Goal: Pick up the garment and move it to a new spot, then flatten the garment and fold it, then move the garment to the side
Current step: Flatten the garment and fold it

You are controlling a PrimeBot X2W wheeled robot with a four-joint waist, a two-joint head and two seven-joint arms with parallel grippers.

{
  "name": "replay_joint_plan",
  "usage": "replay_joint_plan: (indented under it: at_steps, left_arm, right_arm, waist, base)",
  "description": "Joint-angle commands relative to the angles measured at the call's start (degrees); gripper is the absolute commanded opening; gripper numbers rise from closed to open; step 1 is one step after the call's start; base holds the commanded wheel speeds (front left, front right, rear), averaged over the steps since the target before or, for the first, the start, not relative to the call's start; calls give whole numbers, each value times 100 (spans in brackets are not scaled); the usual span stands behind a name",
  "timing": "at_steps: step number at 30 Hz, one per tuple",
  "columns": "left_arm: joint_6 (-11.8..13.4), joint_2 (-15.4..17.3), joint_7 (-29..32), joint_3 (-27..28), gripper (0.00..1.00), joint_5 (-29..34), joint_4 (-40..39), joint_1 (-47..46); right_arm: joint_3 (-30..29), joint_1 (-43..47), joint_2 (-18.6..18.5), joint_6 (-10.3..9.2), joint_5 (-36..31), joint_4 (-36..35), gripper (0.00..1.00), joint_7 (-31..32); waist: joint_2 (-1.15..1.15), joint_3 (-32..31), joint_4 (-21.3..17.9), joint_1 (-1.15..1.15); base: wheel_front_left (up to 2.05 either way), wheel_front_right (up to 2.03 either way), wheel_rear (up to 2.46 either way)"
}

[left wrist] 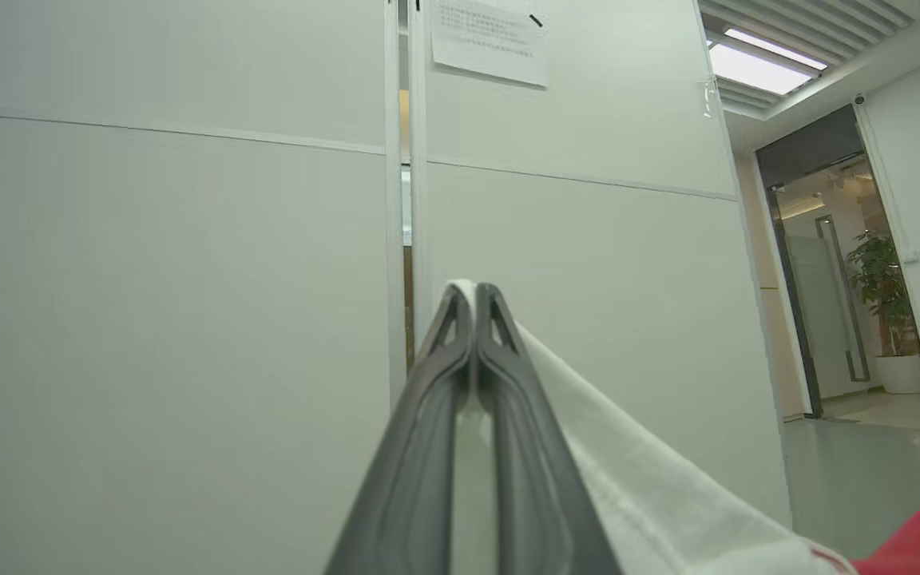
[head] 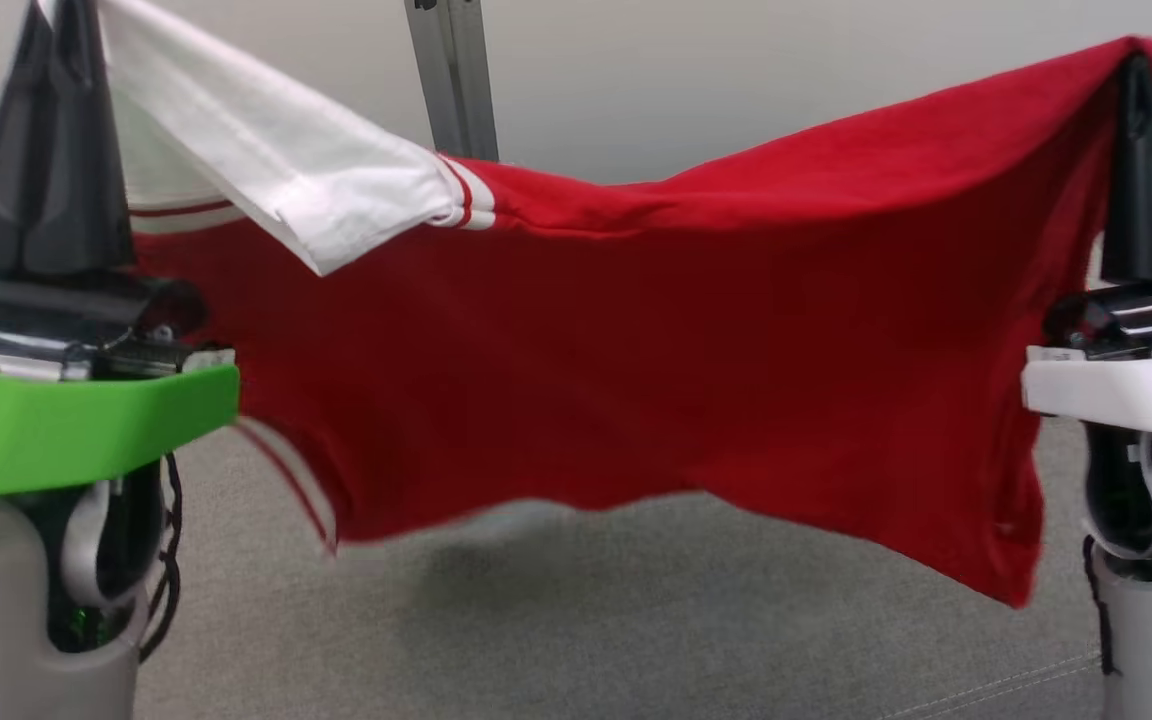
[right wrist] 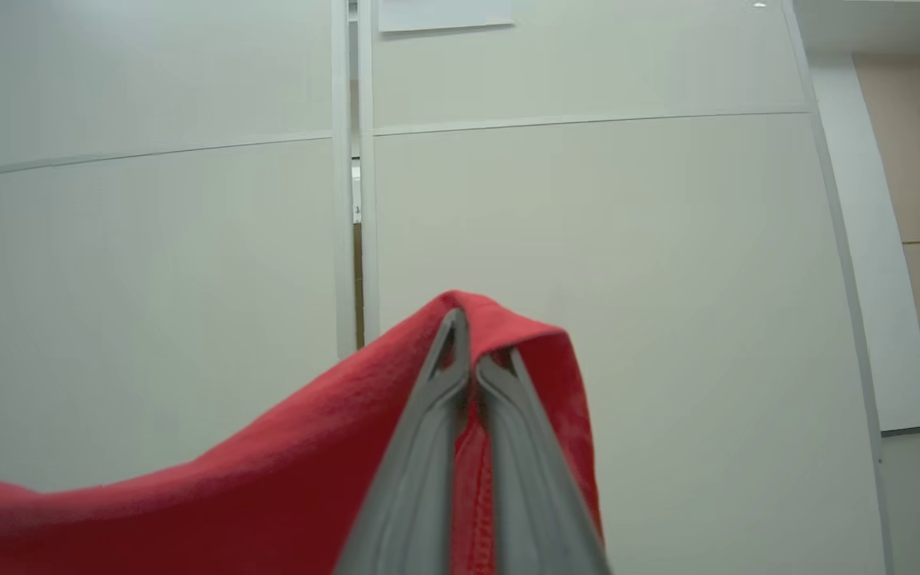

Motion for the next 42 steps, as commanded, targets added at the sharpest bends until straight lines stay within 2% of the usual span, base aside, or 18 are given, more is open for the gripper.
replay_joint_plan:
  at_steps: [1, 6, 11, 15, 22, 24, 28, 32, 36, 39, 42]
  left_arm:
    - [-39, 106, 139, -15, 0, 69, -142, -228]
    - [-116, 275, 655, -125, 0, 88, -277, -797]
    - [-257, 303, 949, -286, 0, -52, 364, -1154]
    - [-337, 310, 988, -224, 0, -54, 1227, -1888]
    - [-527, 219, 558, -311, 0, 308, 3246, -4187]
    - [-493, 156, 265, -313, 0, 430, 3748, -4795]
    - [-501, -82, -337, -325, 0, 452, 4633, -5459]
    - [-608, -280, -810, -374, 0, 360, 5228, -5405]
    - [-714, -432, -1159, -394, 0, 213, 5679, -4933]
    - [-811, -484, -1361, -396, 0, 84, 5855, -4569]
    - [-882, -413, -1519, -390, 0, 1, 5843, -4148]
  right_arm:
    - [-53, -32, -69, -9, -55, -253, 0, 116]
    - [-201, -75, -163, -9, 8, -921, 0, 592]
    - [-227, -101, -89, -9, 158, -475, 0, 945]
    - [10, -756, -112, -8, 181, 398, 0, 877]
    - [477, -3627, -82, -7, -284, 2792, 0, 279]
    - [407, -4455, -52, -8, -555, 3530, 0, 29]
    - [23, -5545, 64, -9, -1064, 4819, 0, -479]
    - [-243, -5976, 118, -9, -1369, 5773, 0, -777]
    - [-380, -5767, 132, -9, -1487, 6513, 0, -946]
    - [-386, -5548, 139, -9, -1506, 6852, 0, -995]
    - [-333, -5256, 148, -9, -1324, 6755, 0, -1007]
  waist:
    - [0, -13, -37, 0]
    - [0, 110, -67, 0]
    - [0, 501, -51, 0]
    - [0, 1211, -15, 0]
    - [0, 2290, 63, 0]
    - [0, 2518, 117, 0]
    - [0, 2894, 334, 0]
    - [0, 3280, 557, 0]
    - [0, 3557, 689, 0]
    - [0, 3642, 719, 0]
    - [0, 3635, 709, 0]
  base:
    - [0, 0, 0]
    - [0, 0, 0]
    - [0, 0, 0]
    - [0, 0, 0]
    - [0, 0, 0]
    - [0, 0, 0]
    - [0, 0, 0]
    - [0, 0, 0]
    - [0, 0, 0]
    - [0, 0, 0]
    - [0, 0, 0]
